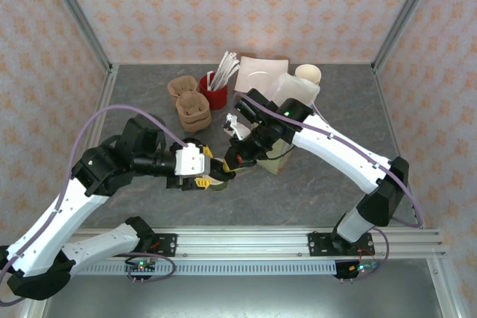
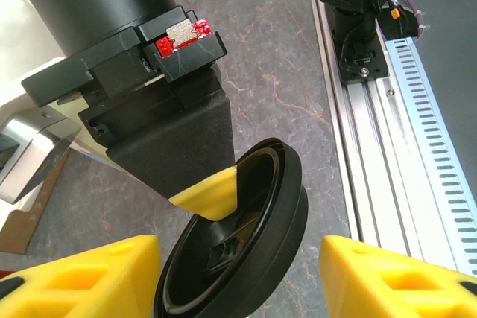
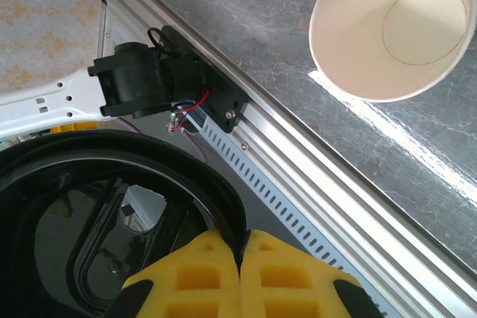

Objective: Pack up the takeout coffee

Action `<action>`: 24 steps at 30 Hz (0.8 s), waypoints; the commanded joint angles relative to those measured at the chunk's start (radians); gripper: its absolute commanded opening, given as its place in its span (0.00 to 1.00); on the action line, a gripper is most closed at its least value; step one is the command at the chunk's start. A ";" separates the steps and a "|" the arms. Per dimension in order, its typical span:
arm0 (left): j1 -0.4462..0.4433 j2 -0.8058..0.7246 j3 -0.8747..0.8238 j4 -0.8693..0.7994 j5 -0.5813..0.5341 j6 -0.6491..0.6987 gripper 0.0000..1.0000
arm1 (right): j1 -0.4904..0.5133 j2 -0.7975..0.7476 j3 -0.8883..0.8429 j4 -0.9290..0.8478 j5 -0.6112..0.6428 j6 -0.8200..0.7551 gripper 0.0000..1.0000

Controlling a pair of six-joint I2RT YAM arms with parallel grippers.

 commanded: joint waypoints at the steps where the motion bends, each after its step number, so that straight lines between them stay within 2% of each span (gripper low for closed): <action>1: -0.006 0.020 0.021 -0.040 0.015 0.025 0.55 | -0.002 0.002 -0.002 -0.006 -0.013 -0.025 0.00; 3: -0.006 0.037 0.023 -0.048 0.015 0.035 0.53 | -0.002 0.003 -0.001 -0.009 -0.017 -0.028 0.00; 8: -0.006 0.069 0.041 -0.059 0.044 0.036 0.36 | -0.002 0.007 0.002 -0.020 -0.017 -0.037 0.00; 10: -0.006 0.074 0.043 -0.062 0.046 0.038 0.33 | -0.003 0.010 0.005 -0.023 -0.013 -0.041 0.00; 19: -0.006 0.064 0.046 -0.059 0.046 0.020 0.27 | -0.026 0.003 0.001 -0.014 -0.006 -0.027 0.00; 24: -0.006 0.043 0.031 -0.024 0.049 -0.013 0.38 | -0.032 -0.016 -0.015 0.006 -0.011 -0.020 0.00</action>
